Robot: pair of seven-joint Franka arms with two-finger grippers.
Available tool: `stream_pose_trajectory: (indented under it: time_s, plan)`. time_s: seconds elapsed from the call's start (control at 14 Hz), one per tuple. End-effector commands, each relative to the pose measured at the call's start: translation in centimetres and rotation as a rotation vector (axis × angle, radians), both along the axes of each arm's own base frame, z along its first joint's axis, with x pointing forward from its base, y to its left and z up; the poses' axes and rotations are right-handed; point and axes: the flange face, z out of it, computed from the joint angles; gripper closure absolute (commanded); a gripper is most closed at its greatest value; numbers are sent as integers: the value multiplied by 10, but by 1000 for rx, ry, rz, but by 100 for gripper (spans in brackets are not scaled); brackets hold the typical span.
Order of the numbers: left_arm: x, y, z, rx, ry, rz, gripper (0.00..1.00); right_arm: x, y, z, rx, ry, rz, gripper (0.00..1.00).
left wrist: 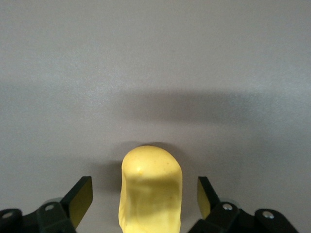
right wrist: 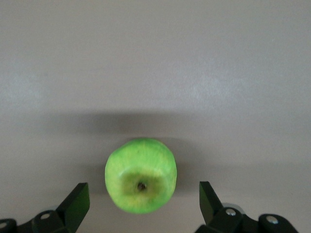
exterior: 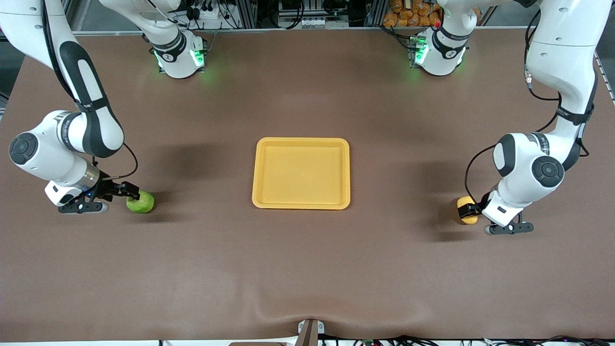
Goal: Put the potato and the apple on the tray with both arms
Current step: 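Lower and close the right gripper on the apple while the left grasps the potato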
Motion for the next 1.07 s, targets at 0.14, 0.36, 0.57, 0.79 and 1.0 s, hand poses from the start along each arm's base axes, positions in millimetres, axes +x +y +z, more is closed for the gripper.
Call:
stream_pose_trajectory:
  time_s: [0.14, 0.36, 0.57, 0.79, 1.0]
  plan:
    - [1, -6, -4, 10, 0, -25, 14, 1, 8, -26, 3, -23, 1, 0]
    - [1, -6, -13, 8, 3, -27, 20, 0, 9, -30, 6, -15, -6, 0]
    - [1, -5, -12, 8, 3, -25, 24, 0, 9, -32, 6, -10, -8, 0]
    - [3, -4, -10, 9, -2, -28, 34, -1, 9, -38, 7, 0, -8, 0]
    - [2, -5, -11, 8, 0, -23, 48, -2, 9, -39, 6, 2, -8, 0]
